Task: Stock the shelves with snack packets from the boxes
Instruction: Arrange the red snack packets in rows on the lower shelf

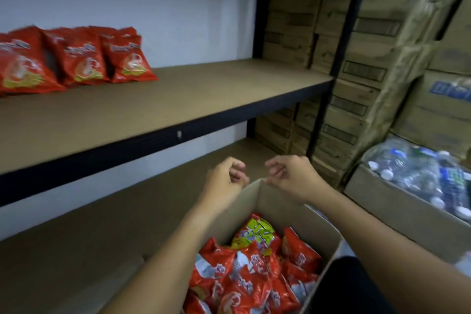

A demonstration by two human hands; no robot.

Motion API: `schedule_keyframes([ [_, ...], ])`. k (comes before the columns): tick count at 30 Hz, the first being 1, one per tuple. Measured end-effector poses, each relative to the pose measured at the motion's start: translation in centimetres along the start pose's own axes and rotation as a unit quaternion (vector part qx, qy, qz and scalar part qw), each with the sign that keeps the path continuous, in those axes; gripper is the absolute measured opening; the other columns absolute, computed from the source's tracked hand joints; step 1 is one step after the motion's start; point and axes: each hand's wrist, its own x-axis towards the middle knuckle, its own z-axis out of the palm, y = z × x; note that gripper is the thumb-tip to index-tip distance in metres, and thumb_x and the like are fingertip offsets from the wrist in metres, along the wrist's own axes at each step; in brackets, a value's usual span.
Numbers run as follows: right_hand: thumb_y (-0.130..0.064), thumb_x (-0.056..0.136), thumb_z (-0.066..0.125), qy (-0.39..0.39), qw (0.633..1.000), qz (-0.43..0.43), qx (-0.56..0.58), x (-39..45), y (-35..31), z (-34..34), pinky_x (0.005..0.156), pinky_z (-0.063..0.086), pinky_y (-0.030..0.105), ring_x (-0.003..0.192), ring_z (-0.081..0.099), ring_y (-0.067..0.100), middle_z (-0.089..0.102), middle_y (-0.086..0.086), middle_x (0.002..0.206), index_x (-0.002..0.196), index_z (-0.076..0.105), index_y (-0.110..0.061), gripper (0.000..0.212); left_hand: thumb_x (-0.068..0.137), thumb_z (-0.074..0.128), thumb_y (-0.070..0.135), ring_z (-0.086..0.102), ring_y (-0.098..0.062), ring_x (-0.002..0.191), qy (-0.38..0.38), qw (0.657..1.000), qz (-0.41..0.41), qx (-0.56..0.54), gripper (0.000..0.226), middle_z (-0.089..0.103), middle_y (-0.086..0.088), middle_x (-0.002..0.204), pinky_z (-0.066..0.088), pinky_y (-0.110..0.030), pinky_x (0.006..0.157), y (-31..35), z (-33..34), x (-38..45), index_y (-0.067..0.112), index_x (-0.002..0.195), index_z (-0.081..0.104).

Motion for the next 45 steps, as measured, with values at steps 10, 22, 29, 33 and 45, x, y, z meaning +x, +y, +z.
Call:
schedule_keyframes([
  [10,-0.032,0.088,0.063,-0.17,0.957,0.163,-0.169,-3.6,10.0,8.6,0.082,0.05,0.03,0.098,0.065,0.025,0.07,0.008,0.108,0.11,0.07,-0.01,0.032,0.085,0.076,0.023,0.063,-0.026,0.112,-0.216,0.941,-0.162,0.202,0.044,0.066,-0.01,0.121,0.051,-0.035,0.096,-12.2,9.7,-1.8,0.013,0.125,0.06],
  [22,-0.024,0.097,0.052,-0.199,0.926,0.282,-0.152,-5.7,14.6,12.5,0.097,0.051,0.044,0.116,0.061,0.031,0.058,0.013,0.128,0.145,0.03,-0.015,0.054,0.09,0.064,0.031,0.061,-0.024,0.114,-0.216,0.865,-0.164,0.422,0.024,0.067,-0.002,0.118,0.038,-0.037,0.1,-14.0,13.7,-3.0,0.018,0.111,0.063],
  [29,-0.059,0.079,0.066,-0.057,0.961,0.269,-0.02,-5.2,14.3,11.3,0.066,0.051,0.027,0.083,0.066,0.016,0.066,0.0,0.097,0.123,0.043,-0.016,0.065,0.087,0.072,0.039,0.061,-0.023,0.104,-0.183,0.937,-0.179,0.238,0.027,0.066,0.001,0.105,0.048,-0.035,0.093,-13.7,13.1,-1.2,0.026,0.089,0.05],
  [33,-0.029,0.077,0.074,0.024,0.974,0.218,0.047,-5.2,14.0,9.9,0.075,0.059,0.034,0.084,0.066,0.008,0.065,-0.009,0.091,0.105,0.053,-0.028,0.035,0.087,0.075,0.027,0.061,-0.009,0.084,-0.146,0.978,-0.14,0.05,0.027,0.064,0.011,0.086,0.054,-0.036,0.083,-12.4,12.1,-0.4,0.029,0.086,0.048],
  [45,-0.041,0.076,0.078,0.068,0.986,-0.054,0.141,-0.6,5.0,-1.1,0.079,0.059,0.025,0.097,0.067,-0.001,0.07,-0.015,0.108,0.123,0.067,-0.033,0.049,0.086,0.077,0.035,0.063,-0.003,0.103,0.056,0.994,0.092,-0.021,0.016,0.062,0.018,0.109,0.057,-0.022,0.078,-0.6,0.4,1.1,0.036,0.098,0.068],
])
